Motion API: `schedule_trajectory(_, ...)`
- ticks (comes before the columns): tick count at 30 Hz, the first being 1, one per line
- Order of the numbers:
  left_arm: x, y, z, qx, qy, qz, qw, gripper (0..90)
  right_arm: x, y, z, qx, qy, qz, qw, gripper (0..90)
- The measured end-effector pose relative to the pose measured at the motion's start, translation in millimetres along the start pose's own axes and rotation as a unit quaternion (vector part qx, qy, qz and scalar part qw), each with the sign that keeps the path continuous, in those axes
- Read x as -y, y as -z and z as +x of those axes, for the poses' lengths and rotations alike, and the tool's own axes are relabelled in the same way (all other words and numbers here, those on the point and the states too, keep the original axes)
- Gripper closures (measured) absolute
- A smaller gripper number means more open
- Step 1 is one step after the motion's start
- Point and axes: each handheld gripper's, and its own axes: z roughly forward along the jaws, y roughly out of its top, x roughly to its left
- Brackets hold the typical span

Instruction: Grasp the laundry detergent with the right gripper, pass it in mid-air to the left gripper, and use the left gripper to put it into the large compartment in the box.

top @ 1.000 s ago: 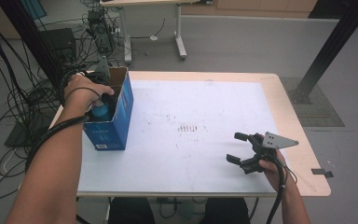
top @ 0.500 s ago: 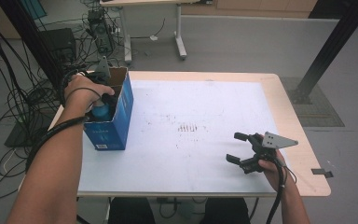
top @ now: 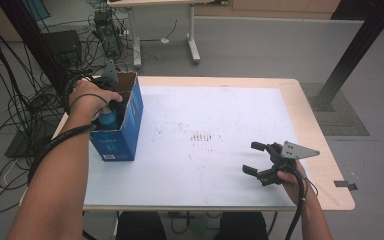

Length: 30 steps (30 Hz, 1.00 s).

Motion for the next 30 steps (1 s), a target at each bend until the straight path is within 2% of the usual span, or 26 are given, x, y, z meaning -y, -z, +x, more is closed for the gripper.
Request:
schedule_trajectory(20, 1.4, -0.1, 1.3, 0.000, 0.003, -0.004, 1.0000, 36.8, 1.1, -1.3, 0.4, -0.001, 0.000, -0.002, 1.0000, 4.5)
schedule_trajectory(22, 2.6, 0.8, -0.3, -0.004, 0.006, -0.007, 0.9999, 35.6, 1.1, -1.3, 0.6, 0.000, 0.000, -0.002, 1.0000, 4.4)
schedule_trajectory(30, 4.2, 5.7, 0.1, 0.002, 0.007, -0.011, 0.9999, 33.9, 1.1, -3.5, 0.9, -0.001, 0.002, 0.000, 1.0000, 4.4)
